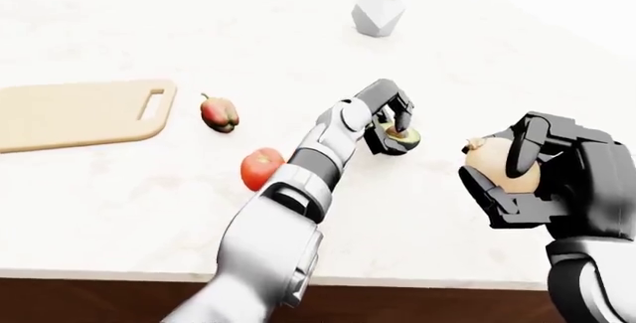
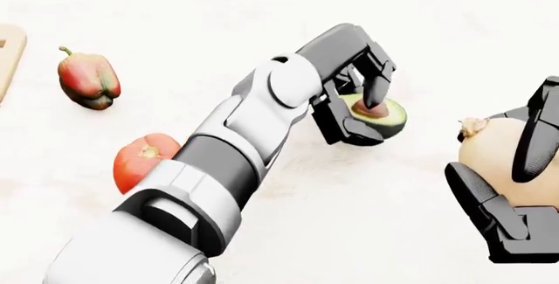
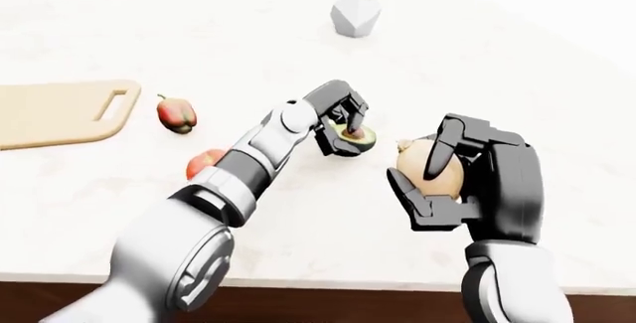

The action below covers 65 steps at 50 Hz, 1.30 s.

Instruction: Place the avocado, onion, tomato and bell pepper on the cutting board.

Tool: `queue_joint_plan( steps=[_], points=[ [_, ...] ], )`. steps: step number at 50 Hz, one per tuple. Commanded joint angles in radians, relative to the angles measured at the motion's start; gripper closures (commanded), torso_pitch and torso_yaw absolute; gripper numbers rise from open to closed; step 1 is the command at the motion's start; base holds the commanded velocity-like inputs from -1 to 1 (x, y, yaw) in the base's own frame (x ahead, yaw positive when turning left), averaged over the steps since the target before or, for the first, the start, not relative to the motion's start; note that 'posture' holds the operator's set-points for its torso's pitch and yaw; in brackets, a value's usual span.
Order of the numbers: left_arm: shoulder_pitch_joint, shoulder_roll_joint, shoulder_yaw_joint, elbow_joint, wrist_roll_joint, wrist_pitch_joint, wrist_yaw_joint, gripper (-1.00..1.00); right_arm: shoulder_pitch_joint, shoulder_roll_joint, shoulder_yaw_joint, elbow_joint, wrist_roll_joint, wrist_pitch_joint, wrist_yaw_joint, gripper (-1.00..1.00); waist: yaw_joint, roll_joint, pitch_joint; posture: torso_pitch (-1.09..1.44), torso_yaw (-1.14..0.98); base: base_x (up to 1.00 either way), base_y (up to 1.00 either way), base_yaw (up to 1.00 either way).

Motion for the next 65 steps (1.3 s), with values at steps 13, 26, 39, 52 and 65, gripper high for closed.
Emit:
queue_joint_plan(
  steps=[13,26,39,52,65],
  points=[
    [-0.145,0.071,0.008,-0.138,-0.147,-0.022,0.048,1.00,-0.046,0.053,0.010,-0.023,-0.128,-0.016,0.086,1.00,-0.003,0.005,-0.014,0.00,0.00,0.00,0.00,0.00],
    [-0.133,0.165,-0.012,-0.318,-0.195,0.103,0.053,1.00,-0.250,0.051,-0.006,0.015,-0.211,0.104,0.153,1.00,-0.005,0.016,-0.012,0.00,0.00,0.00,0.00,0.00],
    [0.131,0.255,-0.023,-1.024,-0.160,0.514,-0.047,1.00,-0.417,0.025,0.064,0.185,-0.263,0.047,0.162,1.00,-0.010,0.037,-0.009,0.00,0.00,0.00,0.00,0.00],
    [0.340,0.303,-0.019,-1.675,-0.065,0.899,-0.177,1.00,-0.519,0.034,0.089,0.272,-0.274,0.032,0.164,1.00,-0.008,0.048,-0.006,0.00,0.00,0.00,0.00,0.00],
    [0.439,0.470,-0.019,-2.101,0.103,1.264,-0.385,1.00,-0.620,0.032,0.125,0.343,-0.281,0.030,0.164,1.00,-0.006,0.049,-0.015,0.00,0.00,0.00,0.08,0.00]
  ],
)
